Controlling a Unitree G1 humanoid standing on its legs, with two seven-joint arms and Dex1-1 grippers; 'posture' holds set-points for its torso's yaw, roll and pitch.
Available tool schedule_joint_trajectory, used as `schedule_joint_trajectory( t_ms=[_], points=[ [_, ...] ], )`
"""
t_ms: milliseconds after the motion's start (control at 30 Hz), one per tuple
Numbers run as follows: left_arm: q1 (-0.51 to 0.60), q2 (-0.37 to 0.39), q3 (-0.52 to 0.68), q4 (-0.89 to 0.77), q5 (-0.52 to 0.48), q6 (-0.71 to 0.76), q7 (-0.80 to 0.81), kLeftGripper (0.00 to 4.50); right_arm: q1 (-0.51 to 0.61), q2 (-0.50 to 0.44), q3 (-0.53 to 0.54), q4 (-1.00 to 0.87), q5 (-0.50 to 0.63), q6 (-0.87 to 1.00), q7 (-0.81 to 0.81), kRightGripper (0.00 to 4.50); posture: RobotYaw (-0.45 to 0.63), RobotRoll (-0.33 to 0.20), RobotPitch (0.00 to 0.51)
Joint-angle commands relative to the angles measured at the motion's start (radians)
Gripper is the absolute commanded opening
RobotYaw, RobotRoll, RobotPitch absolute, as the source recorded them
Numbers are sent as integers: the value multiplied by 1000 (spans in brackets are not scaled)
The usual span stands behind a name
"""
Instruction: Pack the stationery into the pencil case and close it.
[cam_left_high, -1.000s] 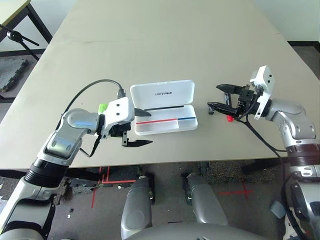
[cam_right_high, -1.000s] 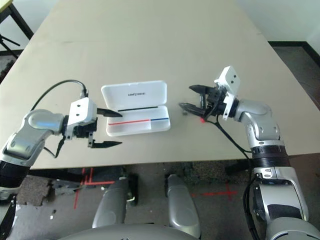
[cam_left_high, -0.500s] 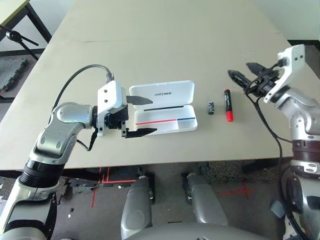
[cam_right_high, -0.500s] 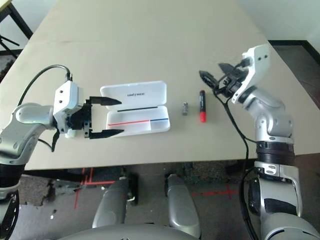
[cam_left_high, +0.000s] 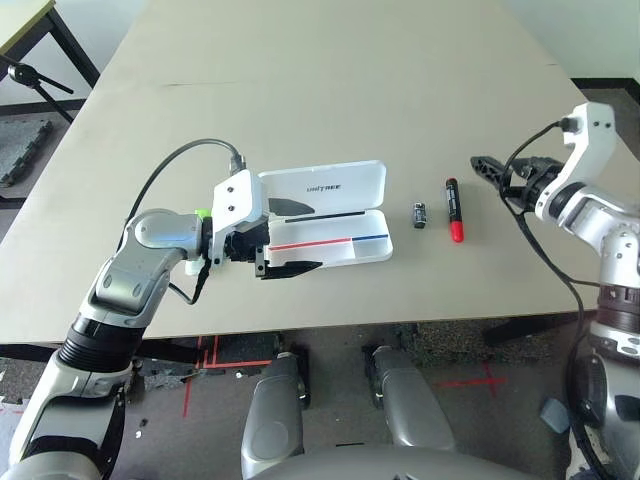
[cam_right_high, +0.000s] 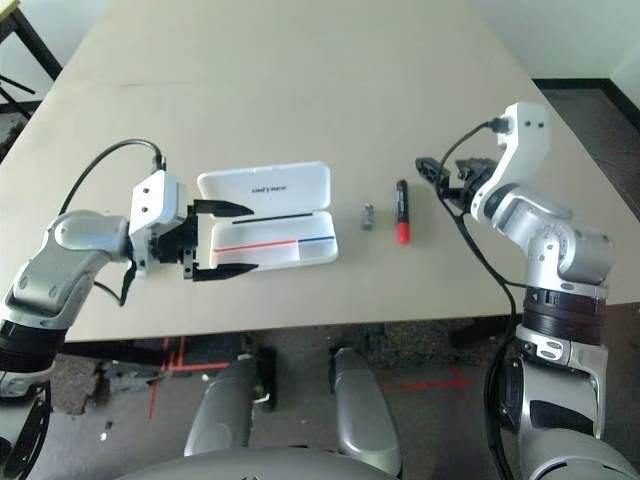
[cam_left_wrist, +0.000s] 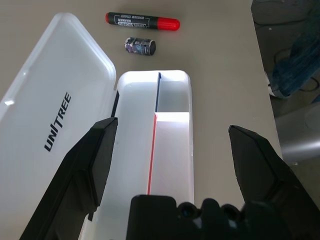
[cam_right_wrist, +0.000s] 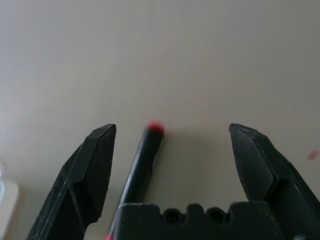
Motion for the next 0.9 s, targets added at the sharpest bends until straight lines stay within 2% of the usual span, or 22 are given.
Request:
schedule_joint_trajectory(
  t_ms=[33, 300, 433, 567, 800, 833, 900],
  points=[
    [-1, 2, -7, -11, 9, -4, 4, 4485, 12, -4, 43, -7, -13, 39, 3, 4500, -150, 0, 188],
    [16, 10, -8, -37, 12, 2, 13, 4485, -1, -21, 161, 22, -88, 44, 9, 4500, -124, 0, 192],
    [23, 14, -5, -51, 11, 9, 21, 4485, -18, -34, 188, 52, -126, 60, -1, 4500, -116, 0, 192],
    [26, 19, -1, -56, 10, 11, 26, 4500, -46, -41, 174, 84, -127, 101, 0, 3544, -112, 0, 191],
    [25, 32, 5, -53, 9, 10, 24, 4500, -89, -85, 172, 101, -135, 132, 25, 816, -113, 0, 193],
    [24, 33, 6, -52, 8, 9, 23, 4500, -93, -91, 173, 100, -135, 135, 30, 542, -112, 0, 193],
    [20, 39, 10, -47, 10, 6, 21, 4500, -99, -114, 185, 91, -139, 131, 53, 504, -111, 0, 192]
  ],
)
